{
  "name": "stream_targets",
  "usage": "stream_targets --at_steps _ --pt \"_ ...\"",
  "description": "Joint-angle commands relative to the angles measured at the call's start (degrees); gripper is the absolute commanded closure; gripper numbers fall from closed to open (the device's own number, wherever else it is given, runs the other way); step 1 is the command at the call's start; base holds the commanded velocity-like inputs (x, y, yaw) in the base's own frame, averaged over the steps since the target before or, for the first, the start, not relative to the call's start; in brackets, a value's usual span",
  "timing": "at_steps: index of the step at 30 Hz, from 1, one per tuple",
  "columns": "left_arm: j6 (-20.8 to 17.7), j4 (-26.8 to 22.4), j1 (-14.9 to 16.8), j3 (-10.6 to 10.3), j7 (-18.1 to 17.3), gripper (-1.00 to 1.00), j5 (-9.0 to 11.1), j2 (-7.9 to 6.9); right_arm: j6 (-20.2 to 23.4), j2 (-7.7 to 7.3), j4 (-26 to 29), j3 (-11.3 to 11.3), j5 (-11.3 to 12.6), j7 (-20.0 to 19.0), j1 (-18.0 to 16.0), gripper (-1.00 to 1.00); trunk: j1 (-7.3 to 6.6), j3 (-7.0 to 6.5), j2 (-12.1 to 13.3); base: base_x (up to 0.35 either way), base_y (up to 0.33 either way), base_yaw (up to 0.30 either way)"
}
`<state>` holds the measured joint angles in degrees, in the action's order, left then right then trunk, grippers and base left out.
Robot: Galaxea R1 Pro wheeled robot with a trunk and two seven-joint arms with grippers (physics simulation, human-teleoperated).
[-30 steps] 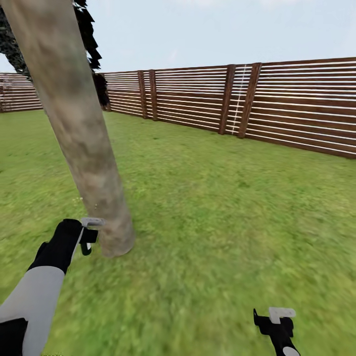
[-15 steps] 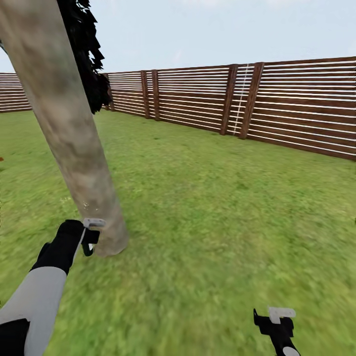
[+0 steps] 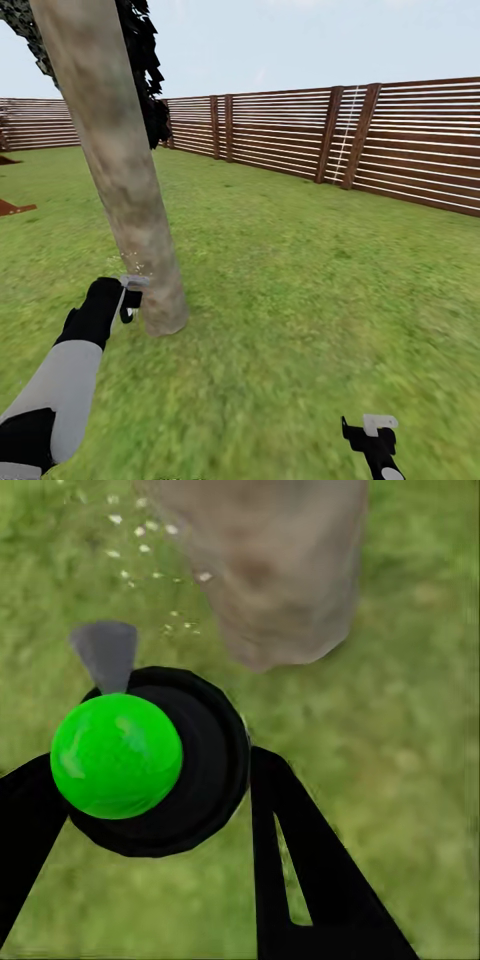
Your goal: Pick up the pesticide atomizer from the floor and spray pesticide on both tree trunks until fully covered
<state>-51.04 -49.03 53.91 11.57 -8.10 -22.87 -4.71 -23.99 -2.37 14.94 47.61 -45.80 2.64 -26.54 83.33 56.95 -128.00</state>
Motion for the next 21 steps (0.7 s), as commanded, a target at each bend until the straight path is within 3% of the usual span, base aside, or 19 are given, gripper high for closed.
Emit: stream_targets --at_steps 1,2,4,6,8,10,11,13,14,16,17,18,21 --pt "0.0 0.0 0.0 0.3 0.0 1.00 0.2 -0.89 0.0 0.00 0.0 0.0 0.0 0.0 0.0 -1.00 0.00 0.00 0.0 0.000 0.000 0.117" --pt "0.1 0.0 -0.4 1.0 0.0 1.00 0.2 -2.12 0.0 0.01 0.0 0.0 0.0 0.0 0.0 -1.00 0.00 0.00 0.0 0.000 0.000 0.038" --pt "0.0 0.0 -0.4 1.3 0.0 1.00 0.3 -2.45 0.0 0.00 0.0 0.0 -0.1 0.0 0.0 -1.00 0.00 0.00 0.0 0.000 0.000 0.012" --pt "0.0 -0.1 0.5 1.2 0.1 1.00 0.5 -1.68 0.0 0.00 0.0 -0.1 -0.1 0.0 0.0 -1.00 0.00 0.00 0.0 0.000 0.000 0.002" --pt "-0.1 0.1 3.9 1.2 0.1 1.00 0.4 0.78 0.0 0.02 0.0 -0.1 -0.1 0.0 0.0 -1.00 0.00 0.00 0.0 0.000 0.000 0.000" --pt "-0.1 0.1 4.3 1.3 0.1 1.00 0.3 0.83 0.0 0.01 0.0 0.0 -0.1 0.0 0.0 -1.00 0.00 0.00 0.0 0.000 0.000 0.000" --pt "0.0 0.1 4.4 1.3 0.1 1.00 0.3 0.34 0.0 0.00 0.0 -0.1 -0.1 0.0 0.0 -1.00 0.00 0.00 0.0 0.000 0.000 0.000" --pt "0.0 0.2 4.1 1.7 -0.5 1.00 0.6 -4.11 0.0 0.00 0.0 0.0 -0.1 0.0 0.0 -1.00 0.00 0.00 0.0 0.000 0.000 0.000" --pt "0.0 0.5 4.0 1.6 -0.6 1.00 0.7 -5.37 0.0 0.02 0.0 -0.1 -0.1 0.0 0.0 -1.00 0.00 0.00 0.0 0.000 0.000 0.000" --pt "0.1 1.1 1.8 1.2 -0.7 1.00 0.6 -6.27 0.0 0.00 0.0 0.0 -0.1 0.0 0.0 -1.00 0.00 0.00 0.0 0.000 0.000 0.000" --pt "0.2 1.3 -0.5 1.2 -0.8 1.00 0.7 -6.00 0.0 0.01 0.0 -0.1 -0.1 0.0 0.0 -1.00 0.00 0.00 0.0 0.000 0.000 0.000" --pt "0.1 1.5 -1.4 1.1 -0.9 1.00 0.8 -4.84 0.0 0.02 -0.1 -0.1 -0.1 0.0 0.0 -1.00 0.00 0.00 0.0 0.000 0.000 0.000" --pt "-0.2 1.6 -1.6 1.0 -0.9 1.00 0.8 -0.80 0.0 0.02 -0.1 -0.1 -0.1 -0.1 0.0 -1.00 0.00 0.00 0.0 0.000 0.000 0.000"
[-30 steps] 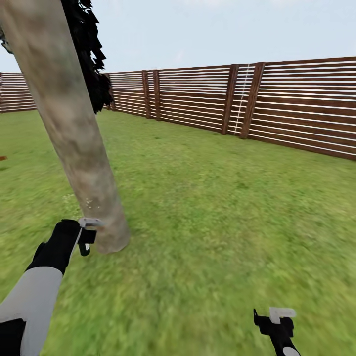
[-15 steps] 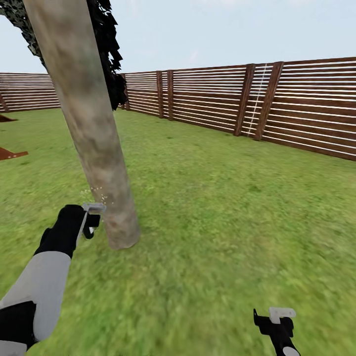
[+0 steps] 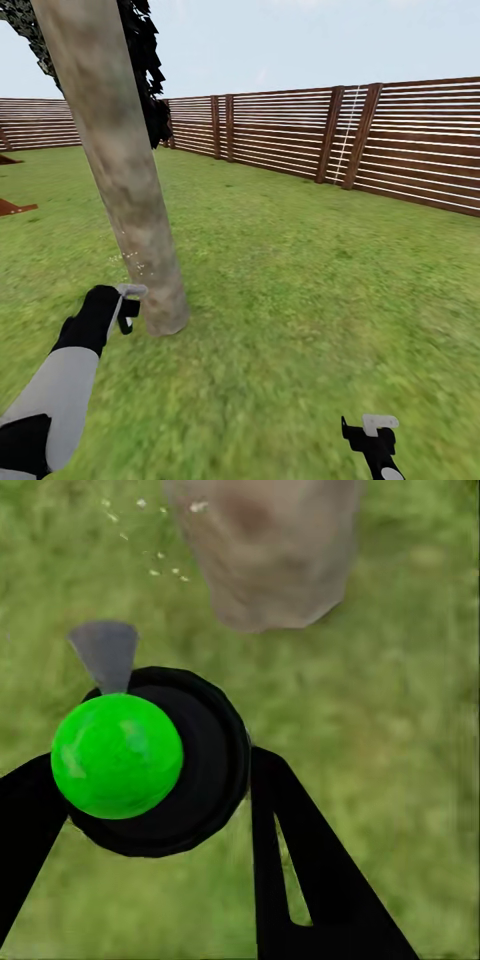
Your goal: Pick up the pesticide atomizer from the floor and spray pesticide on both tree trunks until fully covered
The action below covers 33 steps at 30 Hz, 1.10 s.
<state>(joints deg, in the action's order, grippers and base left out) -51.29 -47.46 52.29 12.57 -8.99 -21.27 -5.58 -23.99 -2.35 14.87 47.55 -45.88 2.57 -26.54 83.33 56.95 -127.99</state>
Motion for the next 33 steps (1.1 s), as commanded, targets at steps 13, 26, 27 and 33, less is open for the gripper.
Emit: stream_targets --at_steps 13,26,27,33 --pt "10.4 6.7 -7.5 0.6 1.3 1.00 -1.1 0.14 0.0 0.02 0.0 0.0 0.0 0.0 0.0 -1.00 0.00 0.00 0.0 0.029 0.000 0.000" --pt "13.9 11.4 -9.2 0.7 5.8 1.00 -0.9 3.22 0.0 0.14 -0.1 -0.1 -0.1 0.0 0.0 -1.00 0.00 0.00 0.0 0.256 -0.101 0.031" --pt "13.9 11.2 -9.2 0.8 6.4 1.00 -0.9 3.20 0.0 0.15 -0.1 -0.1 -0.1 0.0 0.0 -1.00 0.00 0.00 0.0 0.009 -0.119 0.259" --pt "19.0 11.4 -9.3 9.5 6.0 1.00 -0.9 0.94 0.0 0.16 -0.1 -0.1 -0.1 0.1 0.0 -1.00 0.00 0.00 0.0 0.002 -0.029 0.225"
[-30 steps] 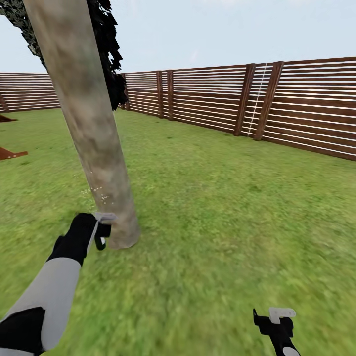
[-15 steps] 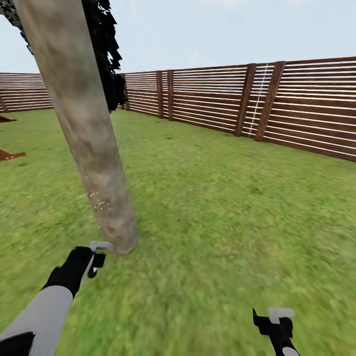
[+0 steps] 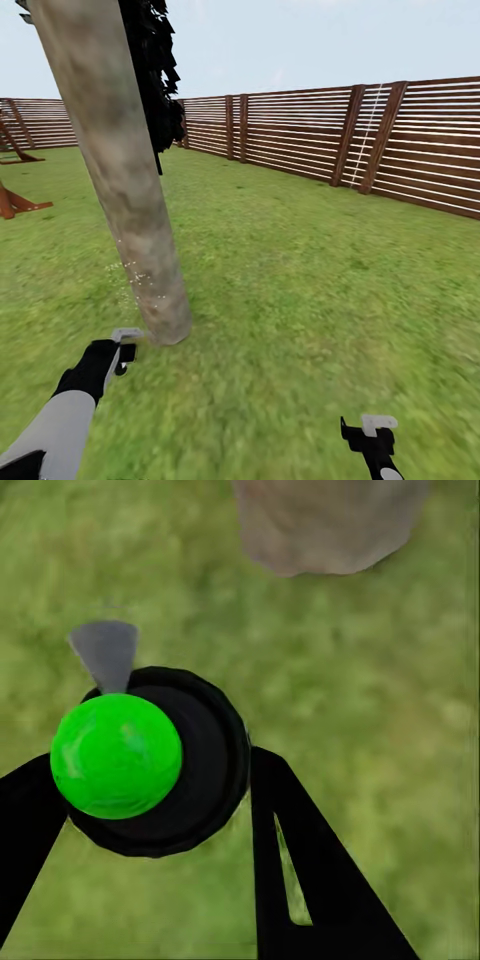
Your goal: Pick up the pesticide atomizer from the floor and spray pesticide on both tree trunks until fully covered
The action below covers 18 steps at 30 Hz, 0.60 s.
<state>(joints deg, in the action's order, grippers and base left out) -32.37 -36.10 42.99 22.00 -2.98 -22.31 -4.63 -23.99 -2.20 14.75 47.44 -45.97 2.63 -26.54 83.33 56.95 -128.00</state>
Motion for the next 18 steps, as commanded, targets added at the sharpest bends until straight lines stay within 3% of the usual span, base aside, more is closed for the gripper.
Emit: stream_targets --at_steps 1,5,10,16,17,18 --pt "2.0 0.2 0.0 0.5 -0.1 1.00 0.1 0.09 0.0 0.00 0.0 0.0 0.0 0.0 0.0 -1.00 0.00 0.00 0.0 0.000 -0.135 0.047" --pt "3.8 0.5 0.0 1.0 -0.2 1.00 0.0 1.21 0.0 0.00 -0.1 0.0 0.0 -0.1 0.0 -1.00 0.00 0.00 0.0 0.000 -0.242 0.010" --pt "3.8 0.4 0.0 1.0 -0.1 1.00 -0.1 1.32 0.0 0.00 -0.1 -0.1 0.0 -0.1 0.0 -1.00 0.00 0.00 0.0 -0.105 -0.219 0.000" --pt "0.1 -0.5 0.7 0.9 -0.2 1.00 -0.1 0.65 0.0 0.08 -0.2 -0.1 0.0 -0.1 0.0 -1.00 0.00 0.00 0.0 -0.028 -0.019 0.000" --pt "-0.9 -0.8 1.6 0.1 -0.7 1.00 -0.3 0.48 0.0 0.01 -1.3 -0.1 0.0 -0.1 0.0 -1.00 0.00 0.00 0.0 0.000 0.000 0.000" --pt "-4.8 -1.2 2.9 -1.2 -2.0 1.00 -0.3 -2.21 0.0 0.00 -1.6 -0.1 0.0 -0.1 0.0 -1.00 0.00 0.00 0.0 0.000 0.000 0.000"
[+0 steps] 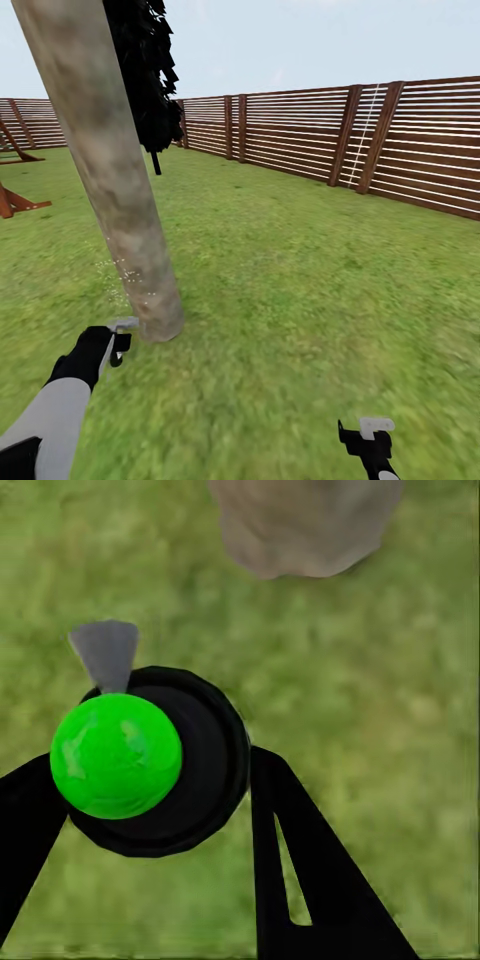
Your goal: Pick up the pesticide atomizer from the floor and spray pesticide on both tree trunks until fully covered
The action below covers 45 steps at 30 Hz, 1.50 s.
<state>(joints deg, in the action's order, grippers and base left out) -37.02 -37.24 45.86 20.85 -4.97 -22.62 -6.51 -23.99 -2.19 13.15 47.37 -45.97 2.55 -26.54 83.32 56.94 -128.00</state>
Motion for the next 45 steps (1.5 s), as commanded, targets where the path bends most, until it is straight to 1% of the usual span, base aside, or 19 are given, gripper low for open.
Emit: stream_targets --at_steps 1,4,5,6,9,11,12,15,16,22,25,29,34,35,36,38,40,43,45 --pt "-0.5 0.0 0.0 -0.2 -0.9 1.00 0.0 -1.00 0.0 0.00 0.0 0.0 0.0 0.0 0.0 -1.00 0.00 0.01 0.0 0.000 0.000 0.000" --pt "-1.2 -0.1 0.7 -2.4 -1.4 1.00 0.3 0.20 0.0 0.00 -0.1 0.0 0.0 0.0 0.0 -1.00 0.00 0.01 0.0 0.000 0.000 0.000" --pt "-1.3 -0.1 1.5 -3.0 -1.4 1.00 0.3 0.91 0.0 0.00 -0.1 0.0 0.0 0.0 0.0 -1.00 0.00 0.01 0.0 0.000 0.000 0.000" --pt "-1.5 -0.1 2.3 -3.1 -1.4 1.00 0.3 1.08 0.0 0.00 -0.1 0.0 0.0 0.0 0.0 -1.00 0.00 0.01 0.0 0.000 0.000 0.000" --pt "-1.6 0.0 3.1 -3.3 -1.4 1.00 0.1 0.49 0.0 0.00 -0.1 0.0 0.0 0.0 0.0 -1.00 0.00 0.01 0.0 0.000 0.000 0.000" --pt "-1.6 0.1 3.2 -3.2 -1.5 1.00 0.3 -1.70 0.0 0.00 -0.1 0.0 0.0 0.0 0.0 -1.00 0.00 0.01 0.0 0.000 0.000 0.000" --pt "-1.6 0.1 3.3 -3.2 -1.5 1.00 0.3 -1.71 0.0 0.00 -0.1 0.0 0.0 0.0 0.0 -1.00 0.00 0.01 0.0 0.000 0.000 0.000" --pt "-2.4 0.7 5.6 -3.3 -1.5 1.00 0.4 0.31 0.0 -0.09 0.0 0.1 0.0 0.0 0.0 -1.00 0.00 0.01 0.0 0.000 0.000 0.000" --pt "-2.5 0.7 5.8 -3.3 -1.5 1.00 0.4 0.44 0.0 -0.09 0.0 0.1 0.0 0.0 0.0 -1.00 0.00 0.01 0.0 0.000 0.000 0.000" --pt "-2.2 0.8 4.2 -3.6 -1.4 1.00 0.0 -0.14 0.0 -0.09 0.0 0.0 0.0 0.0 0.0 -1.00 0.00 0.01 0.0 0.000 0.000 0.000" --pt "-1.6 1.0 0.7 -3.5 -0.7 1.00 -0.1 -0.05 0.0 -0.09 -0.1 0.0 0.0 0.0 0.0 -1.00 0.00 0.01 0.0 0.096 -0.012 0.000" --pt "-1.5 1.1 -0.4 -3.3 -0.5 1.00 0.0 0.04 0.0 -0.09 -0.1 0.0 0.0 0.0 0.0 -1.00 0.00 0.01 0.0 0.249 -0.139 0.000" --pt "-0.9 6.6 -0.8 -3.1 -0.4 1.00 -0.3 -0.32 0.0 -0.09 -0.1 0.0 0.0 0.0 0.0 -1.00 0.00 0.01 0.0 -0.087 -0.166 0.013" --pt "1.5 7.0 -2.1 -3.0 -0.3 1.00 -0.3 -0.42 0.0 -0.09 -0.1 0.0 0.0 0.0 0.0 -1.00 0.00 0.01 0.0 -0.023 -0.017 0.196" --pt "4.8 7.2 -3.2 -2.9 0.3 1.00 -0.3 -0.69 0.0 -0.09 -0.1 0.0 0.0 0.0 0.0 -1.00 0.00 0.01 0.0 -0.010 -0.007 0.244" --pt "6.8 7.2 -4.1 -2.7 3.1 1.00 -0.1 -0.87 0.0 -0.09 0.0 0.0 0.0 0.0 0.0 -1.00 0.00 0.01 0.0 -0.004 -0.003 0.265" --pt "7.3 7.2 -4.3 -2.5 6.5 1.00 0.3 -0.61 0.0 -0.09 0.0 0.0 0.0 0.0 0.0 -1.00 0.00 0.01 0.0 -0.001 -0.001 0.274" --pt "7.4 7.2 -4.4 -2.6 7.3 1.00 0.6 0.11 0.0 -0.03 0.0 0.0 0.0 0.0 0.0 -1.00 0.00 0.01 0.0 0.055 -0.002 0.183" --pt "7.3 6.8 -4.4 -2.5 7.5 1.00 0.6 1.04 0.0 -0.01 0.0 0.0 0.0 0.0 0.0 -1.00 0.00 0.01 0.0 0.251 -0.085 0.029"
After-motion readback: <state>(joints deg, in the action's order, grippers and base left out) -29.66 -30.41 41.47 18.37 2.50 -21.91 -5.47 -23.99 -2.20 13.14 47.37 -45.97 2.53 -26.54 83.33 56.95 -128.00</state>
